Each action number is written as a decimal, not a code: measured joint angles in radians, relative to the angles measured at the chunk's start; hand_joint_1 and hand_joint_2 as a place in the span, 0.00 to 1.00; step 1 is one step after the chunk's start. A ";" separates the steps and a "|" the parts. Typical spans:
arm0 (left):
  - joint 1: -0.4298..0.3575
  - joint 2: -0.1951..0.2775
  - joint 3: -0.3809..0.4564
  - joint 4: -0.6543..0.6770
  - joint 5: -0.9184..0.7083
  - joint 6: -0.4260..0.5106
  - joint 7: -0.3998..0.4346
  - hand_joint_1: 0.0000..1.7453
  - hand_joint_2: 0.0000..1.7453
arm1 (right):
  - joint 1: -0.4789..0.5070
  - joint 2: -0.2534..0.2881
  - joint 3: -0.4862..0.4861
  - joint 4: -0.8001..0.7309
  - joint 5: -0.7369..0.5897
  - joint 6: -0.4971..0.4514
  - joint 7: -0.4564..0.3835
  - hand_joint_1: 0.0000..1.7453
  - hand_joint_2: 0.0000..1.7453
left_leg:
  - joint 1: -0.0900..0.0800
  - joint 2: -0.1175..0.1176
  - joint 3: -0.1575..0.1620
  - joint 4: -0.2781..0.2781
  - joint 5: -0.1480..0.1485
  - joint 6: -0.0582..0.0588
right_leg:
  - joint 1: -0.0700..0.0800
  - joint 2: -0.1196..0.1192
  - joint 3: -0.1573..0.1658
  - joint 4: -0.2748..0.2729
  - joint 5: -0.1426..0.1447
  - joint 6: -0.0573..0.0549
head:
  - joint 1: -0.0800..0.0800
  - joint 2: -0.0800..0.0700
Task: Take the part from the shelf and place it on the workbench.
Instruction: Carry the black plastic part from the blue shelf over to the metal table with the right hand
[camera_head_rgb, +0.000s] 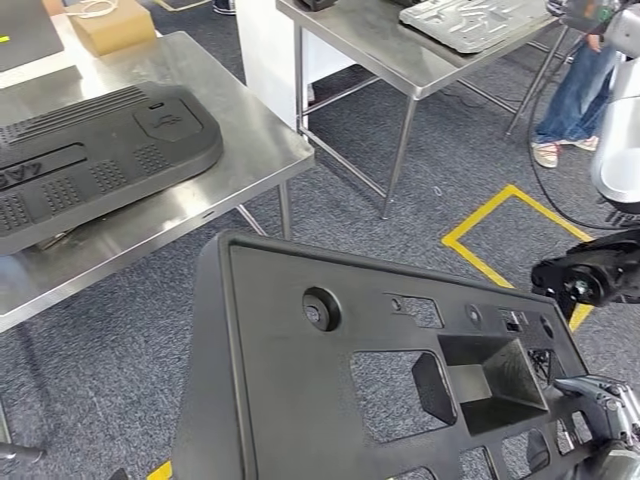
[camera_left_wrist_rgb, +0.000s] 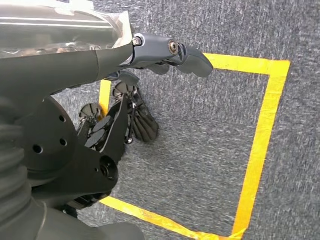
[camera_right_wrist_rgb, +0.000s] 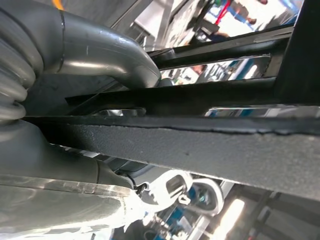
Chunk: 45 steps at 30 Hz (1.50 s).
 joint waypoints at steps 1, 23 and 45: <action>0.001 0.000 0.000 0.000 0.000 -0.001 -0.001 0.00 1.00 | 0.000 0.000 0.000 0.000 0.000 0.000 0.000 1.00 1.00 | 0.001 -0.006 -0.003 0.000 0.002 -0.004 | 0.001 0.001 0.003 -0.008 -0.003 -0.001 | 0.000 0.000; 0.002 0.001 0.000 0.000 0.000 -0.011 -0.002 0.00 1.00 | -0.001 0.000 -0.005 0.001 0.000 0.000 -0.002 1.00 1.00 | 0.011 0.067 -0.004 -0.001 -0.001 -0.003 | -0.012 -0.063 -0.079 0.209 -0.141 0.031 | -0.002 0.000; 0.002 0.000 0.000 0.000 0.000 -0.023 -0.008 0.00 1.00 | -0.001 0.001 -0.010 0.000 -0.004 0.000 -0.002 1.00 1.00 | 0.016 0.106 -0.005 0.020 -0.006 -0.050 | -0.008 -0.104 0.019 -0.020 -0.012 0.004 | -0.008 0.000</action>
